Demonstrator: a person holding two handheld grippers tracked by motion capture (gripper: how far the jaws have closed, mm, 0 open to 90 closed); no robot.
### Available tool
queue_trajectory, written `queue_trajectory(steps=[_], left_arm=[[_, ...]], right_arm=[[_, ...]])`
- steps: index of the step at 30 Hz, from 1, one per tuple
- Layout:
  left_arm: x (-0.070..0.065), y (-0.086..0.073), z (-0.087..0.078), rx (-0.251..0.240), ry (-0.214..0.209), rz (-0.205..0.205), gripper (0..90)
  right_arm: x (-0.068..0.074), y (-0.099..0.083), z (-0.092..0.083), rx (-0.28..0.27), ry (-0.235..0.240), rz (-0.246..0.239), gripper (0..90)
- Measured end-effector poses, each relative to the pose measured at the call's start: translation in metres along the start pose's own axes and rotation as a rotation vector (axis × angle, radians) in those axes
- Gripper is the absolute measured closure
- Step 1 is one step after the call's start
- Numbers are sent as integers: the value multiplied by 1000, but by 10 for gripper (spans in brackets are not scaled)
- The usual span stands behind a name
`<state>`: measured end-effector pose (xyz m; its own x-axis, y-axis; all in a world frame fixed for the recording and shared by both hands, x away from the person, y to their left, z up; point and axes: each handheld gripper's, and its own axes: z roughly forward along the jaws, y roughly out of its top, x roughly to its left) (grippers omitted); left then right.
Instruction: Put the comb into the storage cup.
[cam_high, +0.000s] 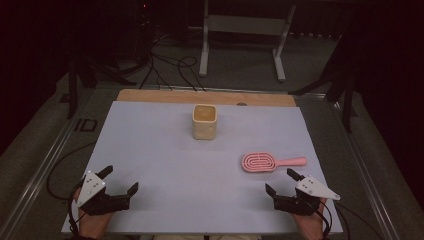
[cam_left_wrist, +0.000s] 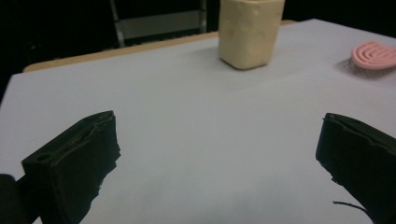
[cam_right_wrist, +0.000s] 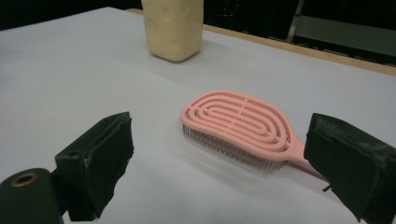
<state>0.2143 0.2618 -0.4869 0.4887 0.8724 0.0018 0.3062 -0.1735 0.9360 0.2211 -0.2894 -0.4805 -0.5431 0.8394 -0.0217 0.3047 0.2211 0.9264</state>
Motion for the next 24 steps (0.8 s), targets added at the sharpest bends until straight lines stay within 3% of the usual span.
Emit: queue_trajectory(steps=[8,20,24], left_arm=[[9,-3,-4,-45,53,-54,1],[7,-4,0,-33,73,-43,1],[7,-6,0,-33,77,-57,2]], right_arm=[[-3,2,-1,-29,5,35,79],[-7,15,0,-18,-31,23,79],[-9,28,3,-9,-37,6,79]])
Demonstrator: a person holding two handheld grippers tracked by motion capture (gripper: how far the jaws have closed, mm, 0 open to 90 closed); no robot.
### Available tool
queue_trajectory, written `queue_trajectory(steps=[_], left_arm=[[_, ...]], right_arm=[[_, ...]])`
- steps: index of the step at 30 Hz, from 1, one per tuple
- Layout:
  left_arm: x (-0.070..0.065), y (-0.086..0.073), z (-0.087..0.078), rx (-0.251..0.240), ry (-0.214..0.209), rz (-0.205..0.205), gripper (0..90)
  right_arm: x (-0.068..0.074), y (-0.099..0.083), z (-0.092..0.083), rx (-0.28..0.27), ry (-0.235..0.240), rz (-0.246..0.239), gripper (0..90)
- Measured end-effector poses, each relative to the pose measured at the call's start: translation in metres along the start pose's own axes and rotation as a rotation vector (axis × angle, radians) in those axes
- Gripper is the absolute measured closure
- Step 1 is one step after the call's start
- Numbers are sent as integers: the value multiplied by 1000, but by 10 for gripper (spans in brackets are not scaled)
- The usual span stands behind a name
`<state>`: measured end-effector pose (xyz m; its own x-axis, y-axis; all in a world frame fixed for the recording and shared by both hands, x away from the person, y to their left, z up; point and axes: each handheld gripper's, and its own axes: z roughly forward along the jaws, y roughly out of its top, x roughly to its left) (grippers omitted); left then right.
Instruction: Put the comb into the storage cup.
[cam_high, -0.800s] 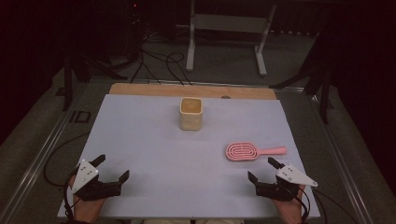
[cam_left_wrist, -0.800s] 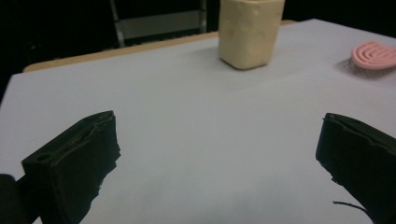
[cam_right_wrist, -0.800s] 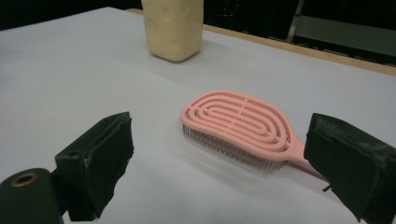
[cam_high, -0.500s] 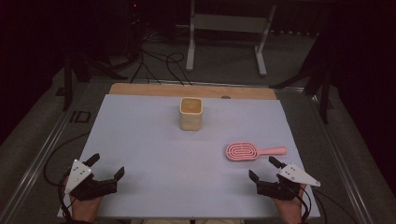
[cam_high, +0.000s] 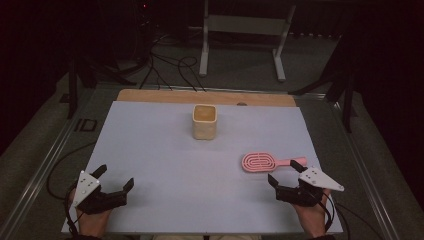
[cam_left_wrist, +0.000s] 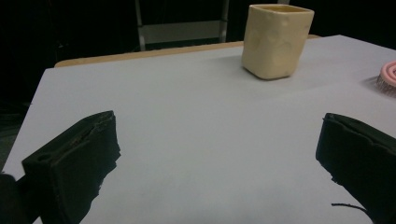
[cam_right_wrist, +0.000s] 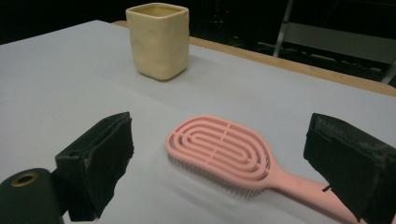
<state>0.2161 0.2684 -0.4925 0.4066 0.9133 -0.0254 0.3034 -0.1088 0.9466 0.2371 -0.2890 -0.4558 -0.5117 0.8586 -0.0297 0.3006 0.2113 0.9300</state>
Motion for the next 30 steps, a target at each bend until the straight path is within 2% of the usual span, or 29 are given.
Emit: queue_trajectory(steps=[4,9,14,18,26,29,30], left_arm=[[-1,-1,1,3,-1,2,2],[-1,-1,1,4,-3,3,2],[0,-1,1,1,1,0,2],[0,-2,1,-1,4,-5,2],[-2,-2,2,5,4,13,2],[-2,-2,2,5,4,13,2],[-2,-2,2,5,4,13,2]], right_arm=[[-5,12,4,21,-4,2,82],[-9,25,5,15,-16,0,88],[-21,42,11,13,-33,14,88],[-26,47,16,15,-42,5,89],[-37,55,31,62,-72,5,106],[-41,56,34,69,-68,21,117],[-46,57,36,72,-56,56,130]])
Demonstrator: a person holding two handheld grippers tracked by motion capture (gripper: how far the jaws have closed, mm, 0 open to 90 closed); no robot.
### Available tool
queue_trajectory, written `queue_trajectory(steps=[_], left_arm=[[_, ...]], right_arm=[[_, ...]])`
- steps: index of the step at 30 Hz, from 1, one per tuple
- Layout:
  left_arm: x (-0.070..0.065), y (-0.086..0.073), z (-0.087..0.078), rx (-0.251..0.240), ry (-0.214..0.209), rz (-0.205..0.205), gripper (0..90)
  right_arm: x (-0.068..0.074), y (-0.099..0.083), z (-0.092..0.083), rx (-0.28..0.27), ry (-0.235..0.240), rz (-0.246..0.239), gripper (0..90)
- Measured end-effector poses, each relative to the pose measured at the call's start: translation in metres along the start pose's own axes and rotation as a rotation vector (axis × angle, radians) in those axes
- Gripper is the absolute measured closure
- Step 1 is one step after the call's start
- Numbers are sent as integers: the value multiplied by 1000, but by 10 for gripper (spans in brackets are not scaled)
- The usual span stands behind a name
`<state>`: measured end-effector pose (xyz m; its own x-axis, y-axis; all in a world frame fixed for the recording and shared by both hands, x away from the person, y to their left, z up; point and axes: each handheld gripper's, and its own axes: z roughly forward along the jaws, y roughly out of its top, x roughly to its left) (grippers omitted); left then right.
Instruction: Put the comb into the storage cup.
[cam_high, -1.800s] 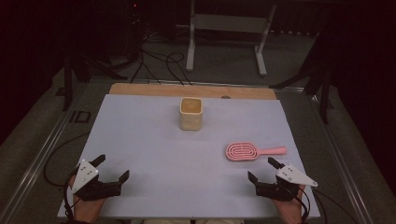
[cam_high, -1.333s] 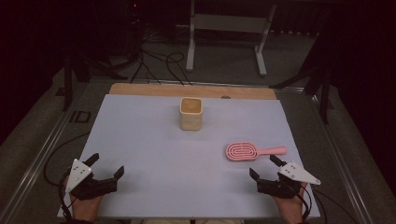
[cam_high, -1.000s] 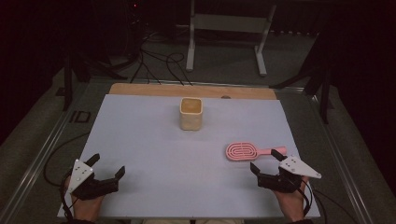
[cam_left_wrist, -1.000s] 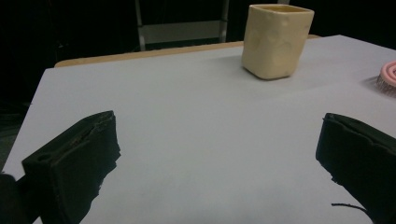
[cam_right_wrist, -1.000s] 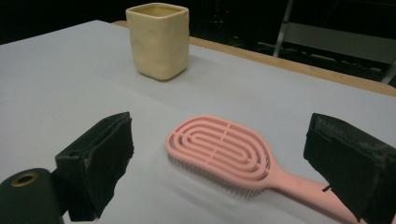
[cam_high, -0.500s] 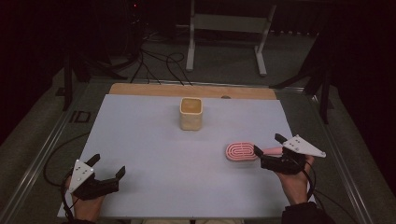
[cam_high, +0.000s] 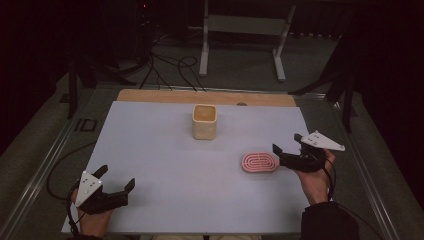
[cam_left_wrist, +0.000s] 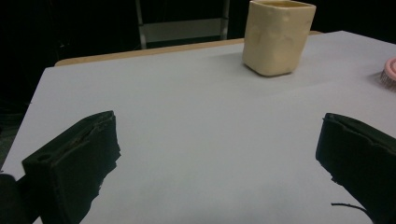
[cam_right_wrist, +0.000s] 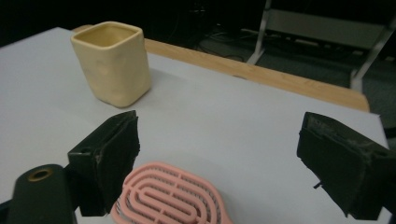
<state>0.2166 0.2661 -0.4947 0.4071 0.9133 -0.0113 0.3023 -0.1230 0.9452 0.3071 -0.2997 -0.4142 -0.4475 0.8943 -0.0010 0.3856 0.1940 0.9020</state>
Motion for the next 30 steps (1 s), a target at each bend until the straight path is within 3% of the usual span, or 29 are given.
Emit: queue_trajectory(steps=[5,12,13,18,25,26,27,28,29,30], left_arm=[[0,0,0,0,1,2,2],[0,0,1,2,2,5,2],[0,-1,1,2,2,4,2],[-1,-1,2,5,1,9,2],[-2,-1,2,5,0,9,2],[-1,-1,2,5,0,9,2],[-1,-1,2,5,0,9,2],[-1,-1,2,5,-1,9,2],[-2,-1,2,6,0,9,2],[-2,-1,2,7,-1,9,2]], right_arm=[[-9,2,5,1,-8,25,150],[-23,1,15,40,-42,42,283],[-24,1,17,49,-51,35,343],[-28,0,21,74,-65,7,475],[-33,-3,30,128,-92,-5,599],[-35,-5,33,147,-96,-9,668],[-35,-5,33,147,-96,-9,668],[-37,-7,36,159,-97,-14,760],[-37,-7,36,159,-97,-14,760],[-39,-9,38,172,-100,-20,859]])
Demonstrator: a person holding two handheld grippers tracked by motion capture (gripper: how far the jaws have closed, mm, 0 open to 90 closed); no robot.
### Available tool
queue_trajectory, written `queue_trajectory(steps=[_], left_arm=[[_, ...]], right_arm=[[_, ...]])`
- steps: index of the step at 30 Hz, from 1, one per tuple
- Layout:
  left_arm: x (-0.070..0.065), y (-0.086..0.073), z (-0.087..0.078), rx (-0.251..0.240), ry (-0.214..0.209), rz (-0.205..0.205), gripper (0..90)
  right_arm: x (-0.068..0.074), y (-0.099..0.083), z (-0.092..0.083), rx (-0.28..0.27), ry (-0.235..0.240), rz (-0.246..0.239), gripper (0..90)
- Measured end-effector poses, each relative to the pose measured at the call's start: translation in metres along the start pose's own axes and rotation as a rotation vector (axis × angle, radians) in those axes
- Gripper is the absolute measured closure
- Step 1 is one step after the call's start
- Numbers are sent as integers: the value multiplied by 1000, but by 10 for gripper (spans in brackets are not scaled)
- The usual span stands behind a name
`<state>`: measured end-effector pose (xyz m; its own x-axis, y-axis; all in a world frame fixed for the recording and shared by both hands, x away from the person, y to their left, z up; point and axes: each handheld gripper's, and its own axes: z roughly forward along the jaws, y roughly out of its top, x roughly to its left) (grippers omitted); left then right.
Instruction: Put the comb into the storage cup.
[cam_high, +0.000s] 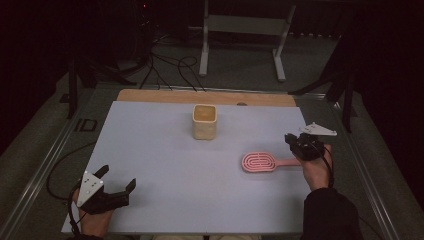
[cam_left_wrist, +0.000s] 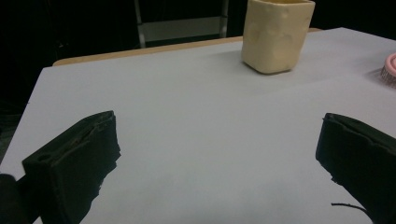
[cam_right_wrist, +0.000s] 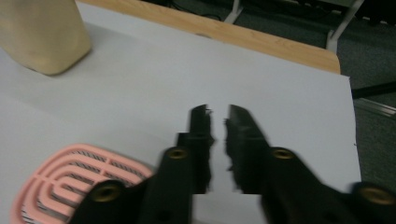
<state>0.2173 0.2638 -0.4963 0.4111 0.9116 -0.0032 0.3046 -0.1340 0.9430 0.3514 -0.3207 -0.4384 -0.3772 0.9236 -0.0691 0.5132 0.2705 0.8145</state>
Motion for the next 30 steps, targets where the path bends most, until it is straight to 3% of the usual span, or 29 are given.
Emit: queue_trajectory(steps=[2,17,23,30], left_arm=[[0,0,0,0,0,1,2],[0,0,0,0,0,1,2],[-1,0,1,3,-1,3,2],[-1,0,1,4,0,4,2]], right_arm=[[-1,-2,3,20,-13,-1,896],[-8,-27,29,208,-73,-8,900],[-10,-37,34,258,-75,-9,900],[-8,-38,34,277,-60,-23,899]])
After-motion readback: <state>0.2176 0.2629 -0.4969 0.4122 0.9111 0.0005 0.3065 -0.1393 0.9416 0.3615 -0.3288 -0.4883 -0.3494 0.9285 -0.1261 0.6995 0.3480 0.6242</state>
